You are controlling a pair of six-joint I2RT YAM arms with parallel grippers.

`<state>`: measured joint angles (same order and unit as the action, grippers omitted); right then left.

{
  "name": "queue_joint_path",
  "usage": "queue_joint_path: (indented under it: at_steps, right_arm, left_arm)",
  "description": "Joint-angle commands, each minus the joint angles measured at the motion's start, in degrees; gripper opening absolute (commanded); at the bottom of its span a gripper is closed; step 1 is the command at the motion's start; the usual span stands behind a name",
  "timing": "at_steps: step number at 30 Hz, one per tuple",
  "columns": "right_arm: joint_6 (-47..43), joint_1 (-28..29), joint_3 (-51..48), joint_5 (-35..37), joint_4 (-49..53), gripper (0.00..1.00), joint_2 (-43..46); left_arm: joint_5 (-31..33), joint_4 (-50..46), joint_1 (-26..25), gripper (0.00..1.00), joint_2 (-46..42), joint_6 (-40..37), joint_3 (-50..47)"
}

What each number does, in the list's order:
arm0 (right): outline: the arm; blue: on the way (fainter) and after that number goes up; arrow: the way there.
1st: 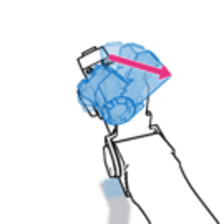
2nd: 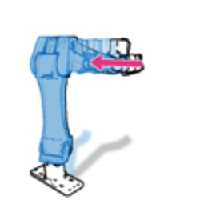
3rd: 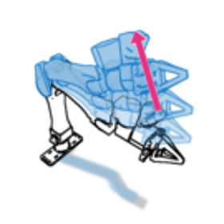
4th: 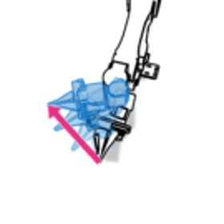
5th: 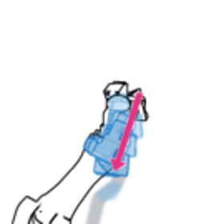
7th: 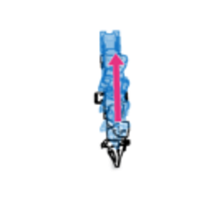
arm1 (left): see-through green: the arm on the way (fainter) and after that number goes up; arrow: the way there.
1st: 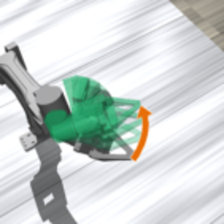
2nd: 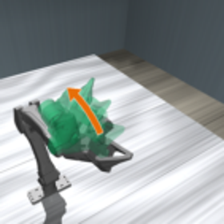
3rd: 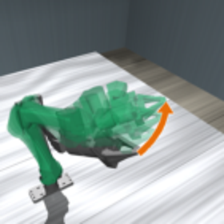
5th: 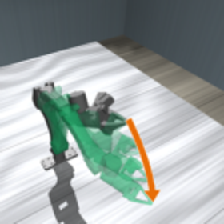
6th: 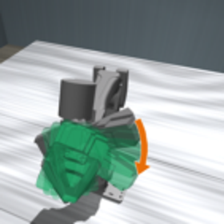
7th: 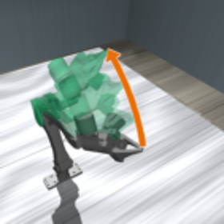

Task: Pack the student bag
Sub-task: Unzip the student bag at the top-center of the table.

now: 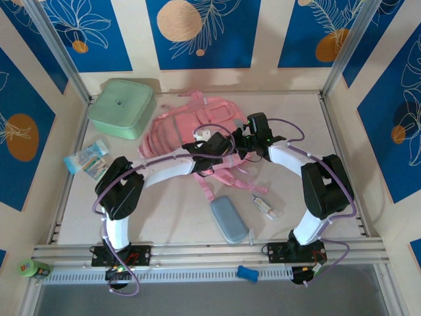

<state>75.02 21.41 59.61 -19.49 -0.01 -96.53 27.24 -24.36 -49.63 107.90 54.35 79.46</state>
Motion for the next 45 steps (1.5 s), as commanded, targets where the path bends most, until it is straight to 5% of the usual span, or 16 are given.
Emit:
queue_joint_path:
  at_steps: [1,7,24,37,45]
  right_arm:
    - [-1.4,0.1,1.3,-3.3,0.7,0.00,2.5]
    - [-1.3,0.5,1.7,-3.1,0.6,0.00,2.4]
    - [-3.2,0.3,2.2,-2.5,2.2,0.00,2.6]
    - [-9.7,-8.1,7.5,-8.8,8.5,0.00,0.0]
    - [-13.7,-8.2,9.2,-9.0,12.1,0.00,0.1]
  left_arm:
    - [4.6,-1.1,1.7,0.20,-2.9,-5.8,-1.9]
    - [3.0,0.5,2.4,0.29,-1.9,-11.5,-0.4]
    - [-1.1,2.6,3.1,0.00,-4.1,-14.2,0.3]
    - [-13.8,-5.9,6.9,0.00,-12.3,-14.0,-8.7]
    - [-17.9,0.3,11.1,0.00,-13.8,-18.4,-15.7]
